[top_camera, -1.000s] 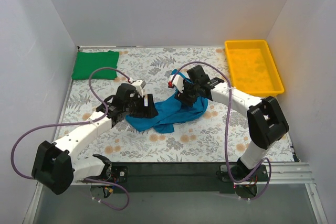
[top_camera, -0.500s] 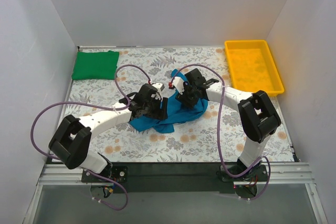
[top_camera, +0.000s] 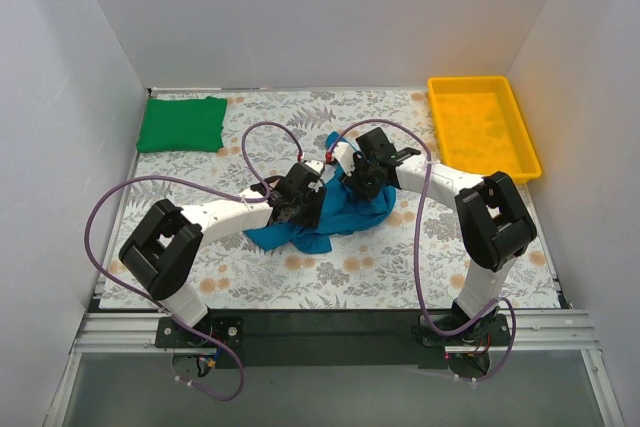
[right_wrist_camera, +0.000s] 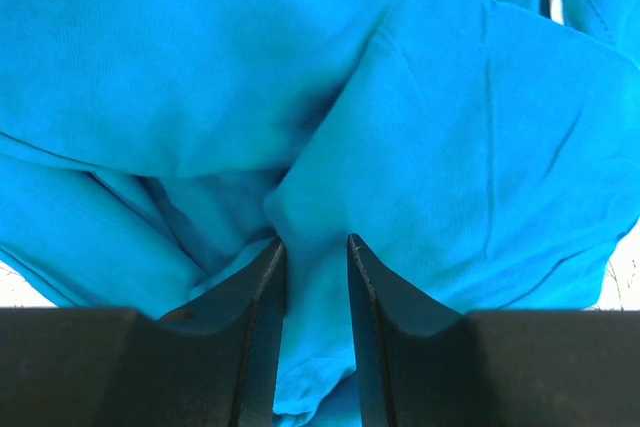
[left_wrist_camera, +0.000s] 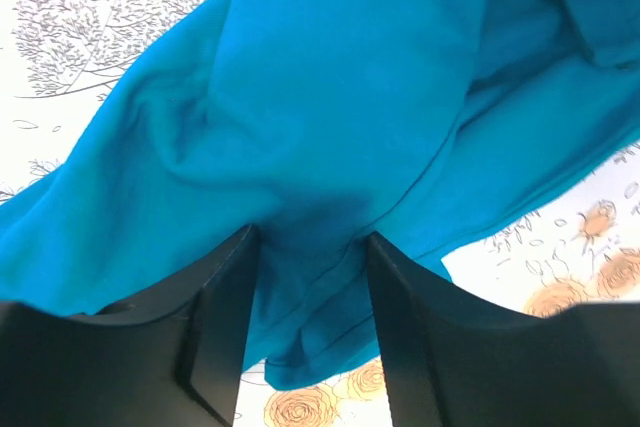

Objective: Fold and stack the t-shirts

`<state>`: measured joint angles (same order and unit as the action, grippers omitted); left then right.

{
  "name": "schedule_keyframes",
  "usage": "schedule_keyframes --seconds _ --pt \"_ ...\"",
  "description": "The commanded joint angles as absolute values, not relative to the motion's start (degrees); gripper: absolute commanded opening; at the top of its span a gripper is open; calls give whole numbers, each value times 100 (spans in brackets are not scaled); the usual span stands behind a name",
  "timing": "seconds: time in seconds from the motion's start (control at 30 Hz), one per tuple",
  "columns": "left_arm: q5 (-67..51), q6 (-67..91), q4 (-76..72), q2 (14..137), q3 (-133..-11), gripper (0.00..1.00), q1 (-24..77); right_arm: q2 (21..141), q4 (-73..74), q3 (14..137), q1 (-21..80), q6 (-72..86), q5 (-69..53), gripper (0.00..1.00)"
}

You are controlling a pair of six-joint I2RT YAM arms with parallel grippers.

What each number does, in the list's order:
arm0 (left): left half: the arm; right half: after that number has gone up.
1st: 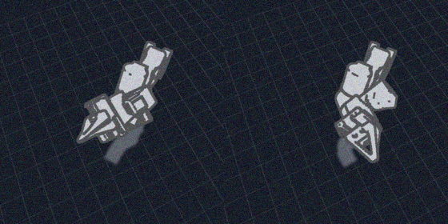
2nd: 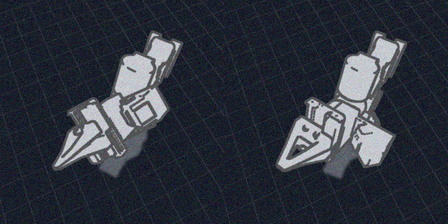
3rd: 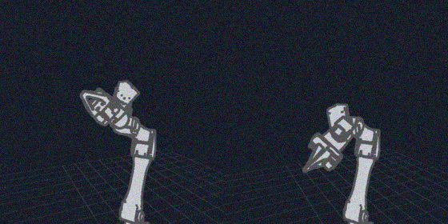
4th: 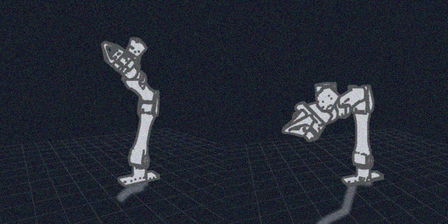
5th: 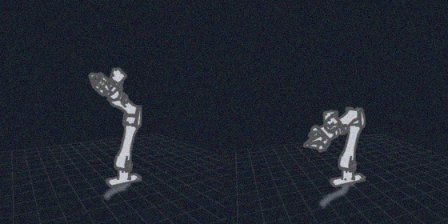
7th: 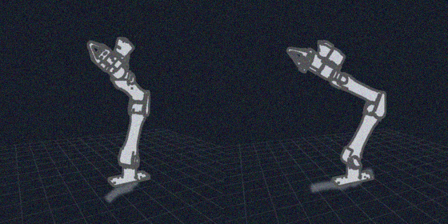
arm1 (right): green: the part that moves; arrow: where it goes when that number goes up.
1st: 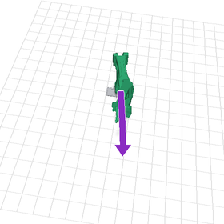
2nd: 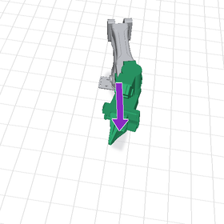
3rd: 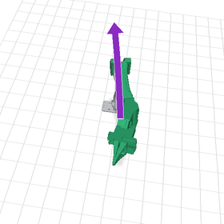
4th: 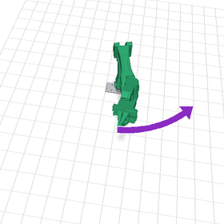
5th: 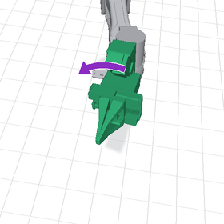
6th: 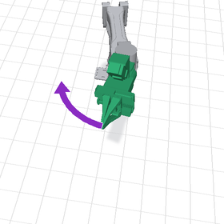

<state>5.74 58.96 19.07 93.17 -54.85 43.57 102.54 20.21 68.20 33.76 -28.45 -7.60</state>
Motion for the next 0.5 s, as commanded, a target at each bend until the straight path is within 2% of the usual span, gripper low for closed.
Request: schedule_keyframes --seconds 0.0,0.17,0.47 --pt "1028 5862 1881 9237 -5704 44 4412 10116 2004 6935 3331 -2804 -861 35" --pt "985 5854 1881 9114 -5713 43 4421 10090 2004 6908 3314 -2804 -896 34" --pt "598 5906 1898 8903 -5695 46 4430 10002 2004 6847 3287 -2813 -940 34"
